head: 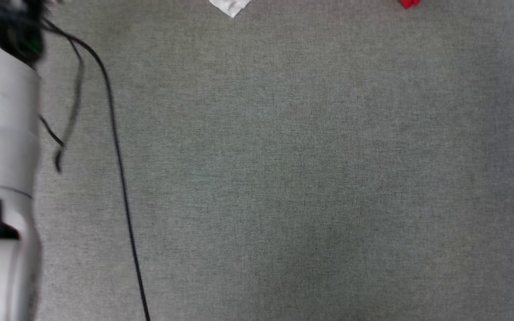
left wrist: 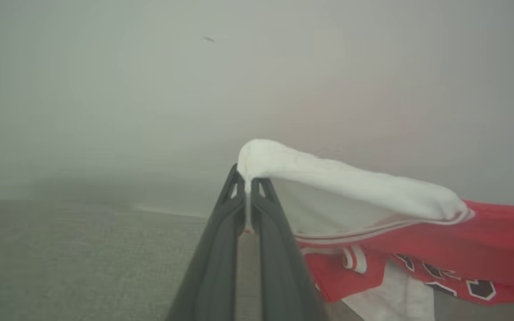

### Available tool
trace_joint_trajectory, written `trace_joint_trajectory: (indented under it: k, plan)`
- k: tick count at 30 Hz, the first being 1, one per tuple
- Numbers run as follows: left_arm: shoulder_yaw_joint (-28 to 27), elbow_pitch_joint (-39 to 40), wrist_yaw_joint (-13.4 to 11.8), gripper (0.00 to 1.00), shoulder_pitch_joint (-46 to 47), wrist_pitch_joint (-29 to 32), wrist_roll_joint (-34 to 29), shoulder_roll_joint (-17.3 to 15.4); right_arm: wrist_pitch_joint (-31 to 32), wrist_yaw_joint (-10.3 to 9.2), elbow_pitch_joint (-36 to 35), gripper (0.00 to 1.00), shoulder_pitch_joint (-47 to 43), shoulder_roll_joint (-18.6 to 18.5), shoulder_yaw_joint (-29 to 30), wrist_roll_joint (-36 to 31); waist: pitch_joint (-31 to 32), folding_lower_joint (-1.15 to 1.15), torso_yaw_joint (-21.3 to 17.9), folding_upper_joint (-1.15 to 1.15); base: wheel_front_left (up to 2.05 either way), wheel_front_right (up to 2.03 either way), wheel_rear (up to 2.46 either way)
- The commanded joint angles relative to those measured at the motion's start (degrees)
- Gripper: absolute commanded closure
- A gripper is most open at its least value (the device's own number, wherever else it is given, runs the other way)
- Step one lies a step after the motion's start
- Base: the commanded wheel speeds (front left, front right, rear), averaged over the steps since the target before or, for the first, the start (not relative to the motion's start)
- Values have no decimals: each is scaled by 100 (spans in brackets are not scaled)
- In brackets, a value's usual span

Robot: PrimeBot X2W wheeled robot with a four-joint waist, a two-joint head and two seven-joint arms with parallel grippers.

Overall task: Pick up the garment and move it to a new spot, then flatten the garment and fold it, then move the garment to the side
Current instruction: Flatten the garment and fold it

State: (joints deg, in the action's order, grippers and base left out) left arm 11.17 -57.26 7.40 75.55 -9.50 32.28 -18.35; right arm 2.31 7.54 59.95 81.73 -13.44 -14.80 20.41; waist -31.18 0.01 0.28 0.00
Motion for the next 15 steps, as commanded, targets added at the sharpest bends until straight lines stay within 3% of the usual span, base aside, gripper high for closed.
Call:
trace_joint_trajectory:
  k: [1, 8, 15]
  plan:
    - [78, 39, 8, 100, -168, -60, 81, 68, -44, -10, 27, 100, -136, -34, -63, 68, 67, -1, 51, 0, 0, 0, 0]
    - [635, 428, 13, 100, -1671, -441, 717, 209, -373, -9, -56, 100, -1551, -197, -593, 679, 601, -1, 154, 0, 0, 0, 0]
    - [851, 1003, 13, 100, -3333, -570, 1015, -22, -761, -9, -420, 100, -3060, -465, -968, 1222, 1343, -1, 165, 0, 0, 0, 0]
